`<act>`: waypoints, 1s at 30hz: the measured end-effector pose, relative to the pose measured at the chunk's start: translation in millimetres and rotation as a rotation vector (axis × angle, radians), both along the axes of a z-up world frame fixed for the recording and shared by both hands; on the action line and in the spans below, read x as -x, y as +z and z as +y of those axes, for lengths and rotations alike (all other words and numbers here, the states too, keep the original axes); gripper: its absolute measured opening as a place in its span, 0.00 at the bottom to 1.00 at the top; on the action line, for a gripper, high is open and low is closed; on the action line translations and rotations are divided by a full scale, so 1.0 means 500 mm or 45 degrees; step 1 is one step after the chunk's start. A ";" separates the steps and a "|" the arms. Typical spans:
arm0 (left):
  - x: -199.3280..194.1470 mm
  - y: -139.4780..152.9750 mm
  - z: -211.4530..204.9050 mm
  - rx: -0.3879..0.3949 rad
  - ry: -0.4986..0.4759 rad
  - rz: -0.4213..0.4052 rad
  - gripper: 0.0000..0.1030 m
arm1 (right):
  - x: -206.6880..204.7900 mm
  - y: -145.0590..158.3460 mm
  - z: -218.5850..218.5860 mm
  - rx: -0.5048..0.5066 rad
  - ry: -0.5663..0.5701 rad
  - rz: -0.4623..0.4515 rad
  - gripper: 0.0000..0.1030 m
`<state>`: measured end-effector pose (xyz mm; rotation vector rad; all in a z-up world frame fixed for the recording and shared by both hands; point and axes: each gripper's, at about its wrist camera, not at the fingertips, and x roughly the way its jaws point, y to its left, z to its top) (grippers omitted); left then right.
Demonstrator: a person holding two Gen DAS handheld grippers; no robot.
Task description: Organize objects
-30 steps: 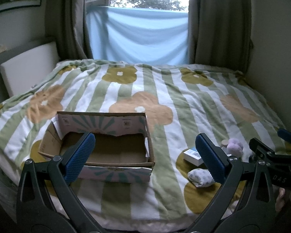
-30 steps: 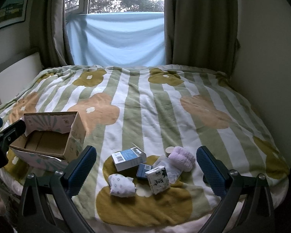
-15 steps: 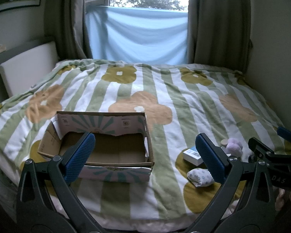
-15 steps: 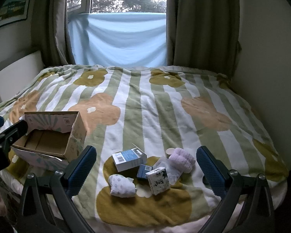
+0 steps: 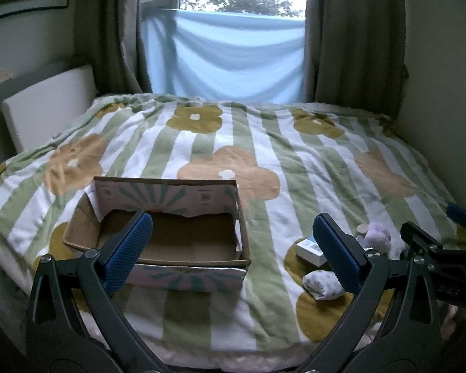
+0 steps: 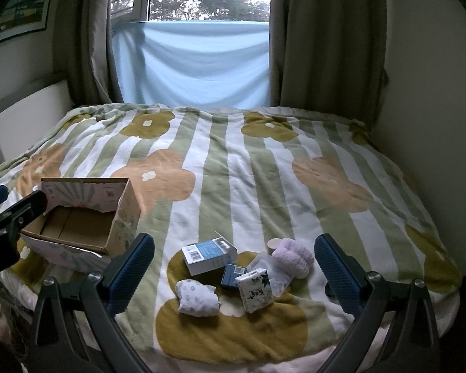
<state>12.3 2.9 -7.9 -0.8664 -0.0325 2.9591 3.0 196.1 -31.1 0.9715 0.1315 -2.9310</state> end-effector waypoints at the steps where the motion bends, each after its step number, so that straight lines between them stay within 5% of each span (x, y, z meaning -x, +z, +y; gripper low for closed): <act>1: 0.002 0.001 -0.005 -0.004 0.000 -0.002 1.00 | 0.000 0.001 0.000 -0.001 0.002 0.000 0.99; 22: 0.013 -0.007 0.011 -0.022 -0.042 -0.033 1.00 | -0.001 -0.001 -0.008 -0.002 0.020 0.001 0.99; 30: 0.034 -0.040 0.064 -0.029 -0.076 -0.088 1.00 | 0.031 0.009 0.074 0.042 -0.002 -0.007 0.99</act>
